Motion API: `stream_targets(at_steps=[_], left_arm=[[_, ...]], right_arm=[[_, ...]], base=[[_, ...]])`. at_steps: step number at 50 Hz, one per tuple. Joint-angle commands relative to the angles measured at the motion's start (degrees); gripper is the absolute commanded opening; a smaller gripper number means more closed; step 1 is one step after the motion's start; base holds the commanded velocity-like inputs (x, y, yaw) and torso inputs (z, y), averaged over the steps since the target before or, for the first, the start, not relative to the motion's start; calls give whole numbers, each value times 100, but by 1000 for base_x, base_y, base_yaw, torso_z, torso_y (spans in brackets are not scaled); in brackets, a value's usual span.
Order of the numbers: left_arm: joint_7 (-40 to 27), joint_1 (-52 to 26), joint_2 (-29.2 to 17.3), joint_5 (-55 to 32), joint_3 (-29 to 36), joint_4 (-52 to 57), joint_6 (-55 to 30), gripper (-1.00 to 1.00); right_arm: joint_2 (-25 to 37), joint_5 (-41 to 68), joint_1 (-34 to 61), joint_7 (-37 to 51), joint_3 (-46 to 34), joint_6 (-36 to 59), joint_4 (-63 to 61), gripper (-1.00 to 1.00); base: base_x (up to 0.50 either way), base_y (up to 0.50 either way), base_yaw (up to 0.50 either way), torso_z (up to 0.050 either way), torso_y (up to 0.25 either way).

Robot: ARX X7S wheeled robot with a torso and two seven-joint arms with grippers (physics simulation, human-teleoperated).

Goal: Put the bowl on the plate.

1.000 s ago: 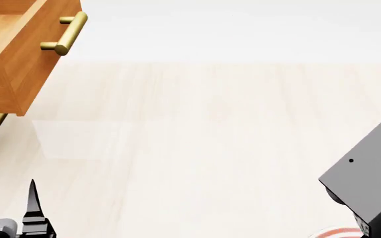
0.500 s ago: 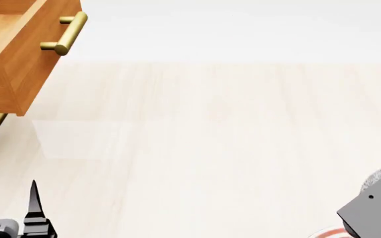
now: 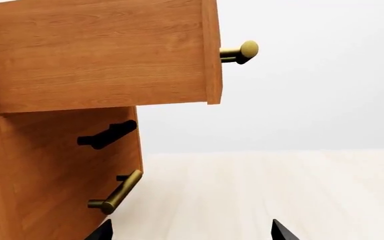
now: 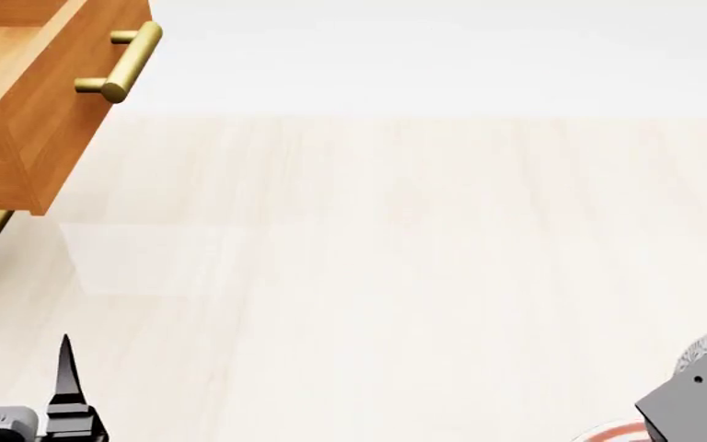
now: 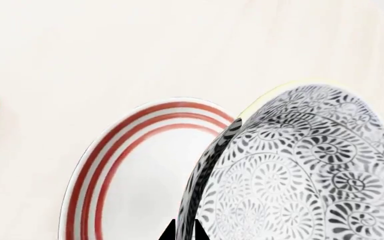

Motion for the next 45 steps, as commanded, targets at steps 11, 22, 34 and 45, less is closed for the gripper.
stream_targets(at_steps=[11, 22, 34, 45], left_arm=[[-21, 19, -22, -18, 12, -16, 42, 100], [-21, -1, -31, -24, 28, -45, 54, 100], [-43, -6, -52, -26, 58, 32, -13, 100], [-45, -9, -57, -45, 73, 28, -5, 100]], right_arm=[[-182, -864, -353, -488, -94, -567, 247, -100], [-182, -973, -553, -558, -169, -736, 274, -100], [-121, -1032, -683, -598, -216, -817, 251, -100], [-278, -1130, -859, -671, -274, -989, 397, -100]], base=[[0, 0, 0, 0, 0], [0, 0, 0, 0, 0], [0, 0, 0, 0, 1], [0, 0, 0, 1, 0]])
